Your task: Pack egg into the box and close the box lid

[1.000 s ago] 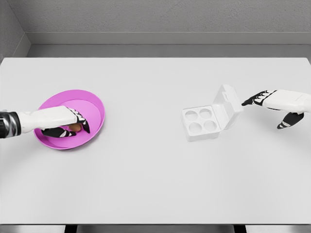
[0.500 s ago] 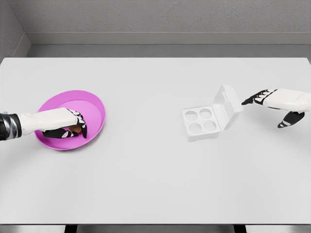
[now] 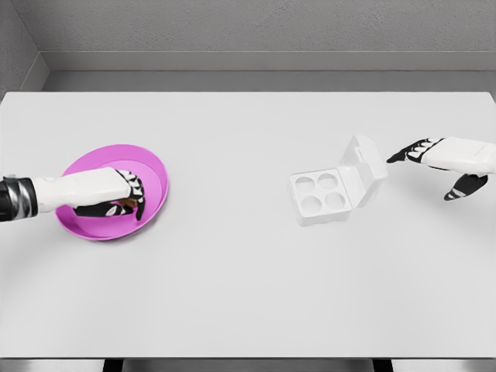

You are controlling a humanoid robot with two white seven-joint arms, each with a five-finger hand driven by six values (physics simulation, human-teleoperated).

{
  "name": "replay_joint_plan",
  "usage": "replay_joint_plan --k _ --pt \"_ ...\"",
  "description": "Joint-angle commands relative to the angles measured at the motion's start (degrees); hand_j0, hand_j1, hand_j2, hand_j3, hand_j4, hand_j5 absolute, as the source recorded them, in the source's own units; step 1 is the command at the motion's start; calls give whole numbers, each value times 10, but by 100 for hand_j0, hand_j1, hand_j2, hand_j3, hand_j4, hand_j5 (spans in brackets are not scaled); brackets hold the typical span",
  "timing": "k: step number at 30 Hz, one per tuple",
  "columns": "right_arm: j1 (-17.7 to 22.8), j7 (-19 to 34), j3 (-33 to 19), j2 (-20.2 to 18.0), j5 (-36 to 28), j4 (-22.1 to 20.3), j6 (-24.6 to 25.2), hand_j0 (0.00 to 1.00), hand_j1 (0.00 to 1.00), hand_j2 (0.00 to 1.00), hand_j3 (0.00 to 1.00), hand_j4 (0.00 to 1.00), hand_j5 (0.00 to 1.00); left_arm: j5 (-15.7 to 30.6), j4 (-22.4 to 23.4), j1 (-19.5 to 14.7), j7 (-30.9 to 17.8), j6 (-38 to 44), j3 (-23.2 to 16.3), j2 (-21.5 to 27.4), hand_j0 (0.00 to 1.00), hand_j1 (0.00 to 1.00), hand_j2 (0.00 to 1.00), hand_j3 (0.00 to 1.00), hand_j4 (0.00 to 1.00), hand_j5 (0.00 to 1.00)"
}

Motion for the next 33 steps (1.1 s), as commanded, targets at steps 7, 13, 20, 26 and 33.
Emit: replay_joint_plan --k 7,13,20,26,33 --pt "0 0 0 -2 -3 0 1 100 100 100 100 100 100 10 -28 -2 0 2 -3 -2 34 34 34 34 34 34" --pt "0 0 -1 -2 -3 0 1 100 100 100 100 100 100 9 -40 -1 0 2 -6 -16 34 34 34 34 34 34" --pt "0 0 -1 -2 -3 1 1 100 100 100 100 100 100 11 -56 -1 0 2 -6 -21 34 34 34 34 34 34" --pt "0 0 -3 -3 -4 4 1 100 100 100 100 100 100 16 -63 -4 0 2 -6 -26 34 34 34 34 34 34" --pt "1 0 -6 -6 -4 5 1 100 100 100 100 100 100 12 -65 -9 0 2 -19 -62 34 34 34 34 34 34"
